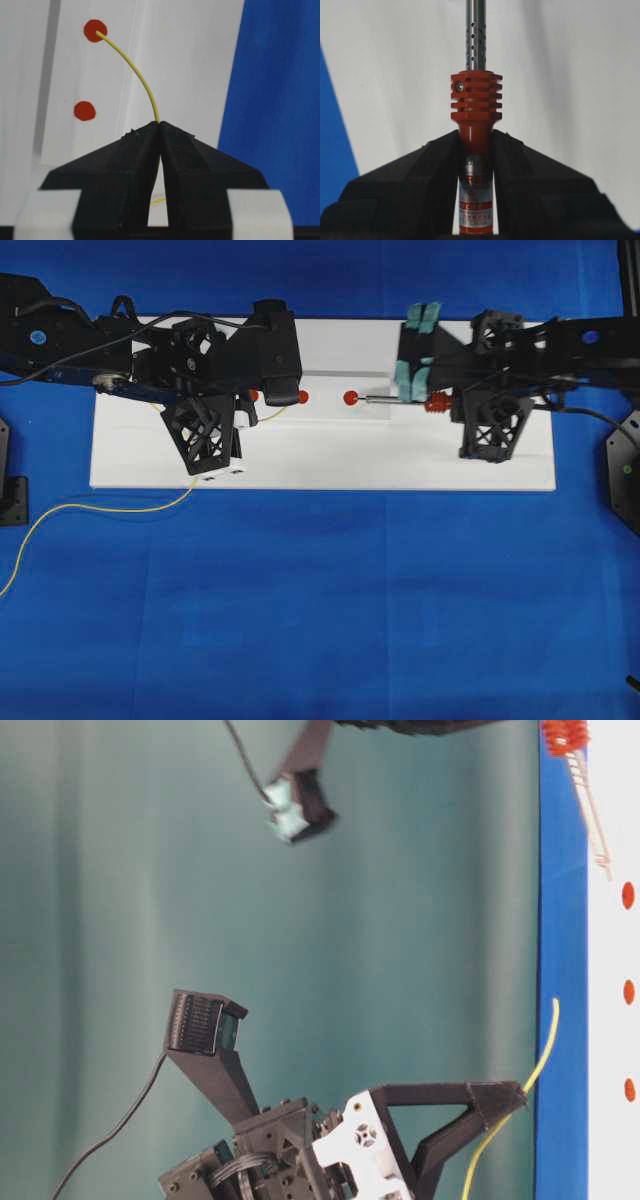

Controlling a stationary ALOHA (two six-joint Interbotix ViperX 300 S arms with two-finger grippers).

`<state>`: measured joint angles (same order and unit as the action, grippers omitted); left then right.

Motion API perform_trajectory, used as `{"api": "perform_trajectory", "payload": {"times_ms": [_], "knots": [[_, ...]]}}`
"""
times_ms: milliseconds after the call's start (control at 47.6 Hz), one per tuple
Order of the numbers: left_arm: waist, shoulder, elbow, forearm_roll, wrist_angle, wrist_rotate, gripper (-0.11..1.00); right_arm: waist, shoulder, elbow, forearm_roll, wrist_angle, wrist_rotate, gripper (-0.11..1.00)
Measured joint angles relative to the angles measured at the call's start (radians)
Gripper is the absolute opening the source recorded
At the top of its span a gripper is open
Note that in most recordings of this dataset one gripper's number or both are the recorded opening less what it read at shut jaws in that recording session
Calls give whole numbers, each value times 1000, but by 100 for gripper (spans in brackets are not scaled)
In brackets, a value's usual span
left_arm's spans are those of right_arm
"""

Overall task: Touch the tip of the soldering iron to the tip of the solder at the mark.
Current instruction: 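Withdraw solder and iron away from the strip, then lower solder and iron back onto the blue table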

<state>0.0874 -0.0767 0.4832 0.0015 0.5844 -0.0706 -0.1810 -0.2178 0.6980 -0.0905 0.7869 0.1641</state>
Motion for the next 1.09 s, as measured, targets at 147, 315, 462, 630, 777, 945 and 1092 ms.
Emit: {"api": "perform_trajectory", "payload": {"times_ms": [147,315,462,630,777,945,1092], "knots": [[-2,-14,17,-2,2,0,2,-2,-94,43,0,11,18,6],[-6,-31,37,0,-3,-9,2,-2,-190,107,0,11,58,6],[-6,-32,43,-2,-17,-11,2,-3,-229,133,0,-6,78,6],[-14,-34,46,-2,-35,-12,2,2,-229,135,0,-54,81,6],[-66,-58,77,-2,-52,-17,2,66,-245,140,9,-95,100,6],[-195,-114,153,-2,-169,-25,2,213,-265,155,14,-158,169,6],[-314,-164,236,0,-325,-48,2,348,-255,163,11,-255,227,6]]}}
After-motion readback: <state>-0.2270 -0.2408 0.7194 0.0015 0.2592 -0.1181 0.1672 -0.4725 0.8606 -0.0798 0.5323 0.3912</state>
